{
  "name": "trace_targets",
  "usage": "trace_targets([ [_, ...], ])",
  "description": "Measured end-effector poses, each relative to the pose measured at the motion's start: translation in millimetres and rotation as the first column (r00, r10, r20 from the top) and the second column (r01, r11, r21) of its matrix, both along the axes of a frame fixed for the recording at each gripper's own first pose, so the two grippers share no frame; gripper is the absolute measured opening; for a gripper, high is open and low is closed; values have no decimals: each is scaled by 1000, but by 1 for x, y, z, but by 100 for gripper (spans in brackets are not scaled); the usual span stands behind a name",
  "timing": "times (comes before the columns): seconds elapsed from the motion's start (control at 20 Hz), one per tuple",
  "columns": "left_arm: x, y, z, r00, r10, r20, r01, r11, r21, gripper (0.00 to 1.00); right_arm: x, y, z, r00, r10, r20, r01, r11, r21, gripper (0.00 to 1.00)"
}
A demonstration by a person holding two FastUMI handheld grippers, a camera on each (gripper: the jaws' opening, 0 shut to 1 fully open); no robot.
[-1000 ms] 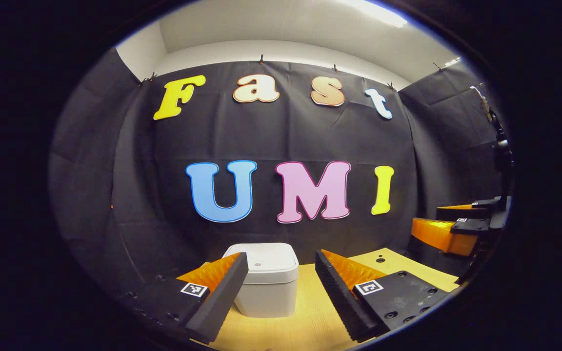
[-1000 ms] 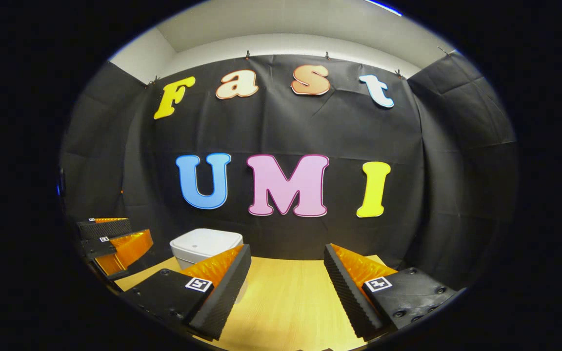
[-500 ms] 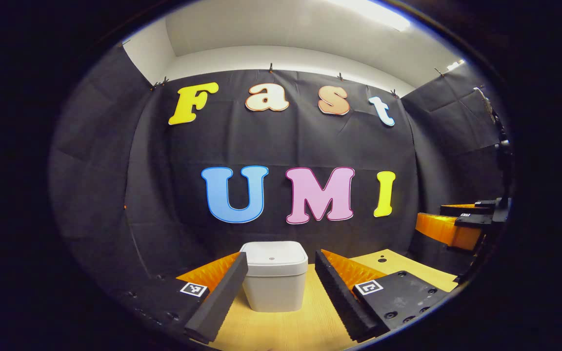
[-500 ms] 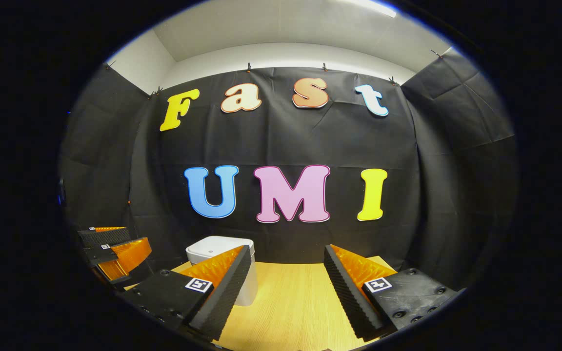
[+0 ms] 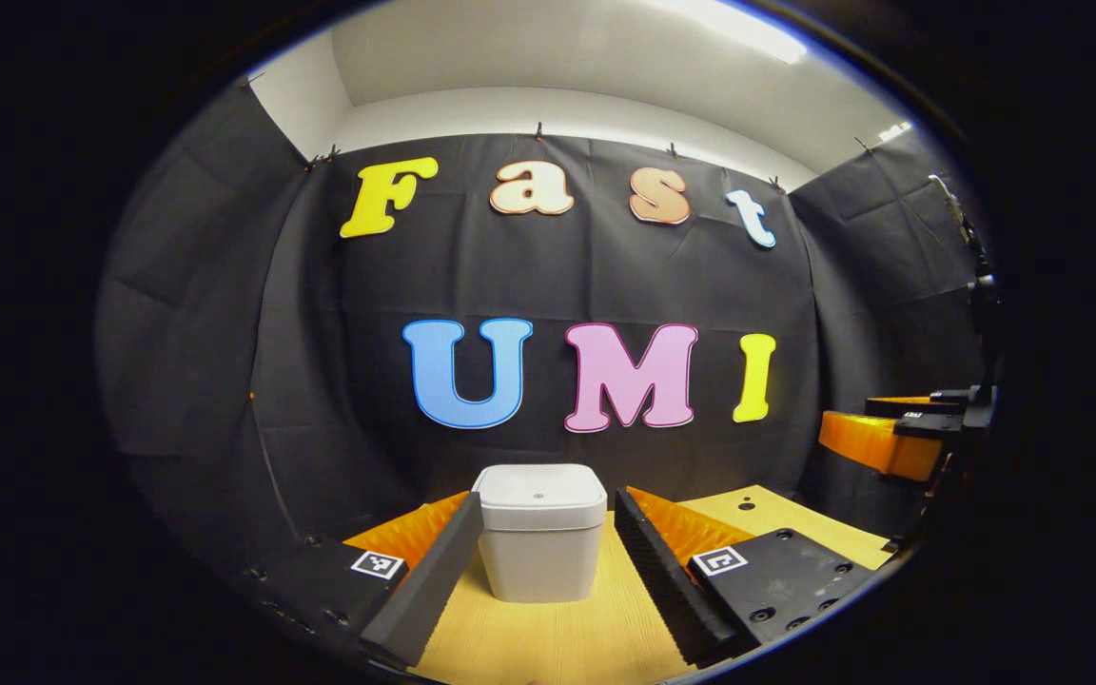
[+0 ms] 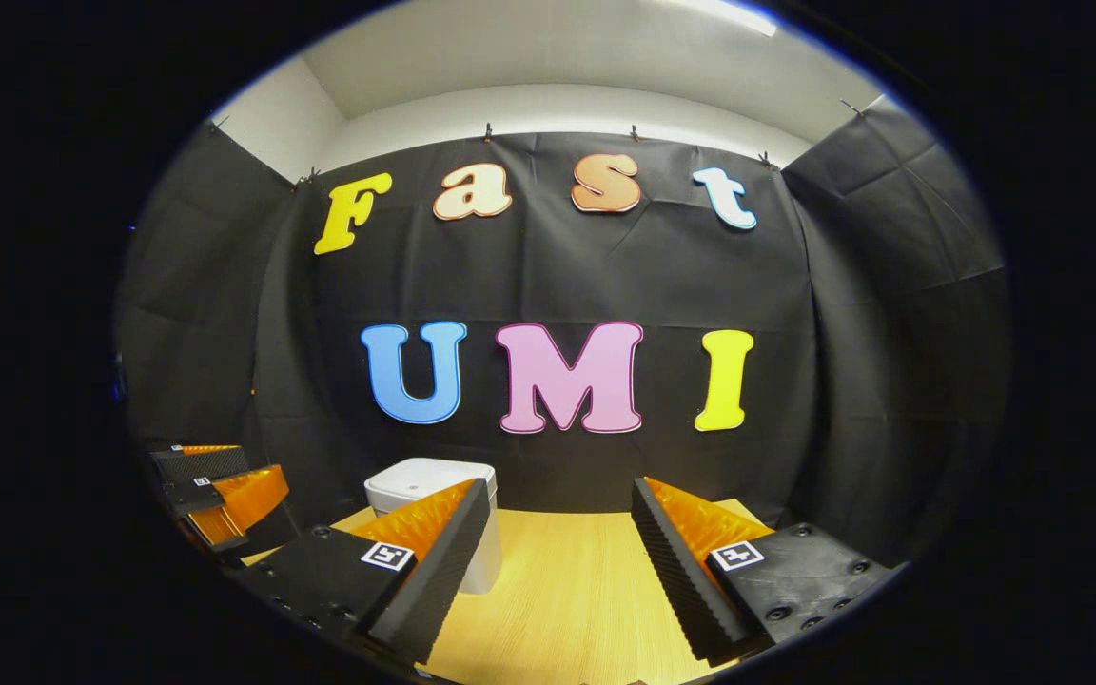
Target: Press the lid of the desktop garbage bin to open it, pick up the crumpled paper on the desktop and throw it into the bin, then pick up the pop can on the desktop and drop it into the bin, and finally close the garbage bin lid.
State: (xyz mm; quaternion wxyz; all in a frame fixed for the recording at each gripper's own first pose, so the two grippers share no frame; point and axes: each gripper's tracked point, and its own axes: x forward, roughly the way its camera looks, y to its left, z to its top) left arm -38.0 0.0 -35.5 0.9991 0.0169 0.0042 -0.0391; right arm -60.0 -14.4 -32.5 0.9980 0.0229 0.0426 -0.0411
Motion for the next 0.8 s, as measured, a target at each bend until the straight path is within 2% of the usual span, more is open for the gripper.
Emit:
trace_targets([
  [0.8,-12,-5,4,999,-24,22,24,1000,18,94,-12,10,2,1000,23,11,-23,1000,-10,97],
])
